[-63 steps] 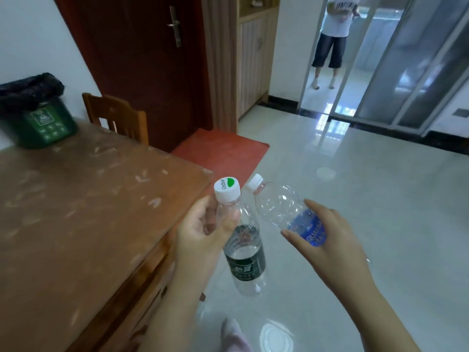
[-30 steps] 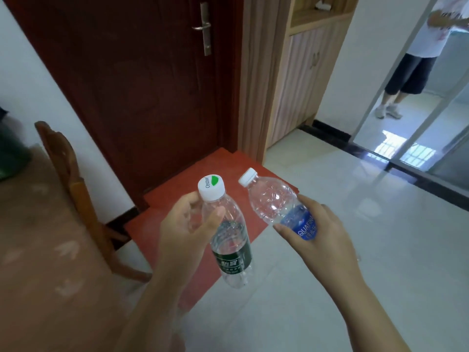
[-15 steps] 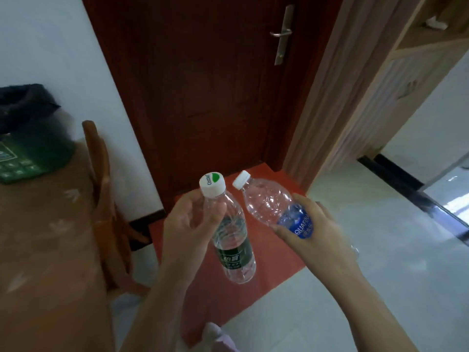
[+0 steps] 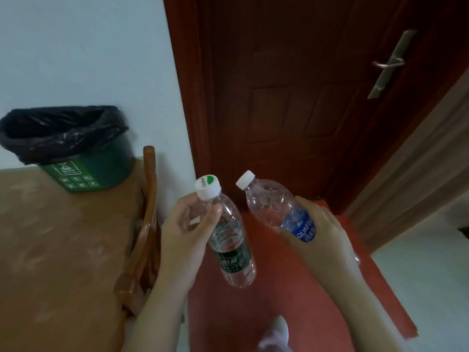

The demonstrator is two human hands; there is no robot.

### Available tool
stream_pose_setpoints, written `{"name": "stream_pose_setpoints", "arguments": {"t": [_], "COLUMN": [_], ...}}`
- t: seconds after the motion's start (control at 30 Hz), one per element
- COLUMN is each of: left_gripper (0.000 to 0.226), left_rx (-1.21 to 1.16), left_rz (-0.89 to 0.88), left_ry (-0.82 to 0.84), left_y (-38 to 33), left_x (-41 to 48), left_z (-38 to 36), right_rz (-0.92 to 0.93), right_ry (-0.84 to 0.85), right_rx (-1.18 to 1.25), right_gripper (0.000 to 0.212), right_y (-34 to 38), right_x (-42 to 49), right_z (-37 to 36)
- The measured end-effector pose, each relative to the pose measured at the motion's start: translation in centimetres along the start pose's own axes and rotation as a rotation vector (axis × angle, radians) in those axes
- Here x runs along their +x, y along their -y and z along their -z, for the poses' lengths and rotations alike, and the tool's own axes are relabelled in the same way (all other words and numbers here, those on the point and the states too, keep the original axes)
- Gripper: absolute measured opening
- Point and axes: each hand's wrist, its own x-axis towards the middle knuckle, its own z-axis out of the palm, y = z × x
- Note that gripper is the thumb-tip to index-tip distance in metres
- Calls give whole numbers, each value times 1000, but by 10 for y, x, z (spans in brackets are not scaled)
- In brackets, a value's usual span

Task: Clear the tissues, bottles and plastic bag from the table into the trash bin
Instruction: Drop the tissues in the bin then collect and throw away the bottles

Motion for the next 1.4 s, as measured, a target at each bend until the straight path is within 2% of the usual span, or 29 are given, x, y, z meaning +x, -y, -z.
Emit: {"name": "stream_pose_setpoints", "arguments": {"t": [0.1, 0.4, 0.57, 0.73, 1.07, 1.23, 1.4], "left_gripper": [40, 30, 26, 27, 24, 29, 34], "left_rx": [-3, 12, 63, 27, 28, 114, 432], "left_rz": [-35, -217, -323, -427, -647, -658, -487], "left_ry": [-92, -437, -574, -711, -880, -940, -1005], "left_y": [2, -30, -41, -45, -70, -70, -39], "left_x": [33, 132, 161, 192, 245, 265, 286], "left_z": [-10, -37, -25, 3, 113, 163, 198], "right_rz": [72, 340, 441, 507, 603, 633, 649], "right_ry": [43, 216, 307, 433, 449, 494, 557], "right_rx": [34, 114, 163, 129, 193, 185, 150], "right_gripper": [71, 72, 70, 70, 71, 70, 68], "right_y": [-3, 24, 56, 89, 191, 231, 252], "right_x": [51, 208, 256, 284, 329, 333, 339], "right_z": [-13, -35, -63, -99, -181, -224, -258]}}
